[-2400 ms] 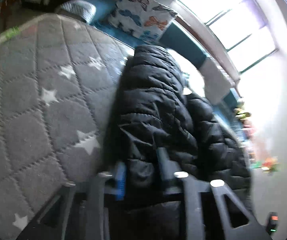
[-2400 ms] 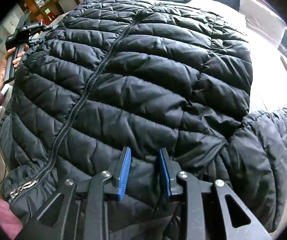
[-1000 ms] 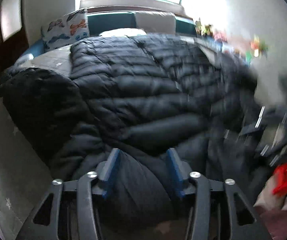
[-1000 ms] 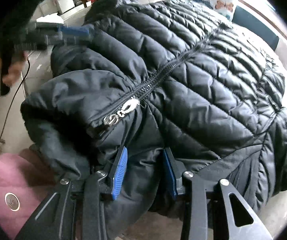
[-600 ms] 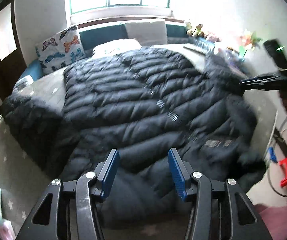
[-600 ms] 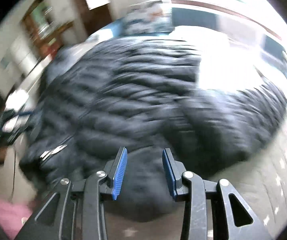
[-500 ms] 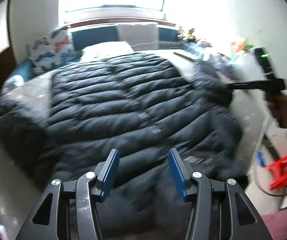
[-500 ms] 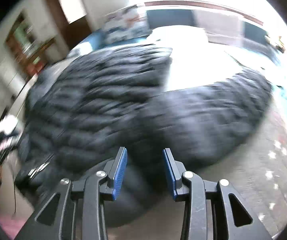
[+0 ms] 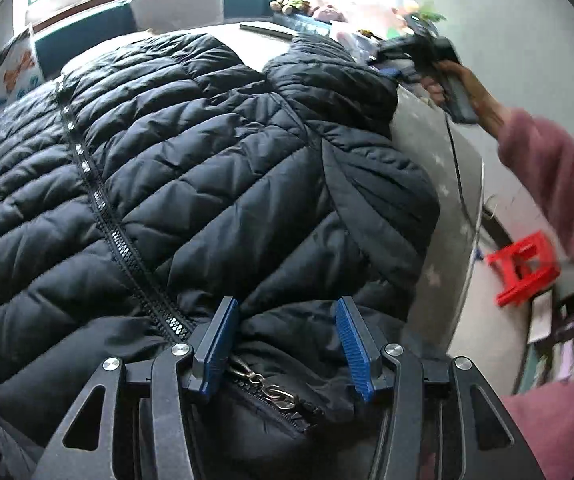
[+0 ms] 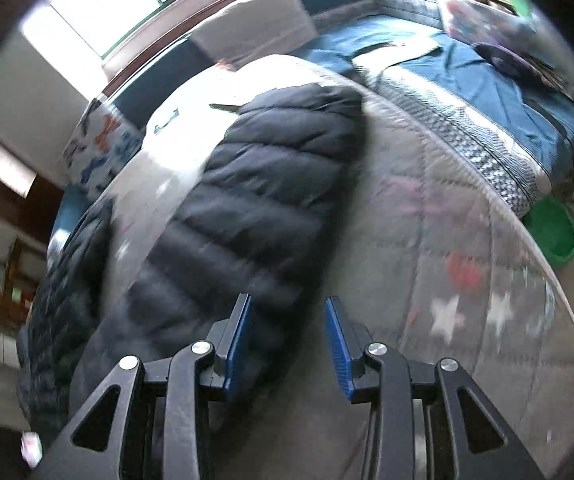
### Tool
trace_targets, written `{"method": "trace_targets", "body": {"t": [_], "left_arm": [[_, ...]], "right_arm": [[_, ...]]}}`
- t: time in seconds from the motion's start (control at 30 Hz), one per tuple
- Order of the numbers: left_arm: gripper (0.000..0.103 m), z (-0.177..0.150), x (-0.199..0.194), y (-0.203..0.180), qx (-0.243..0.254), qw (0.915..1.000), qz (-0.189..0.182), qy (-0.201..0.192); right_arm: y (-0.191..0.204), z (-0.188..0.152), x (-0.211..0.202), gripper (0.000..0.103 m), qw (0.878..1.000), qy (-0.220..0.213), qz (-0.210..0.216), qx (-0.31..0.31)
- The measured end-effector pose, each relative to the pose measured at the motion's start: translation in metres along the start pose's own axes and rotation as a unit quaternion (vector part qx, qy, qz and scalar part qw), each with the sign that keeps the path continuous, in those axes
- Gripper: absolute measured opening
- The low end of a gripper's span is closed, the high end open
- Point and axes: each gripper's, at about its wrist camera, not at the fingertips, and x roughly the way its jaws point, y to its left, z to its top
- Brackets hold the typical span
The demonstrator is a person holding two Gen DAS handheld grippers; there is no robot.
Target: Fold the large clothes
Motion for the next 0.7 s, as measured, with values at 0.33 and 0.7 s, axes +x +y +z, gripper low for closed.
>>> {"method": "trace_targets", "body": {"t": [0.33, 0.7], "left_arm": [[0.055, -0.003, 0.004, 0.020, -0.030, 0.9985, -0.046, -0.005], [0.061, -0.005, 0.007, 0.012, 0.011, 0.9993, -0.036, -0.008]], "right_arm": [[-0.004, 0.045, 0.032, 0.053, 0.999, -0.047, -0.001, 0.019], [0.015, 0.065, -0.018, 0.011, 0.984, -0.141, -0.096, -0.043]]}}
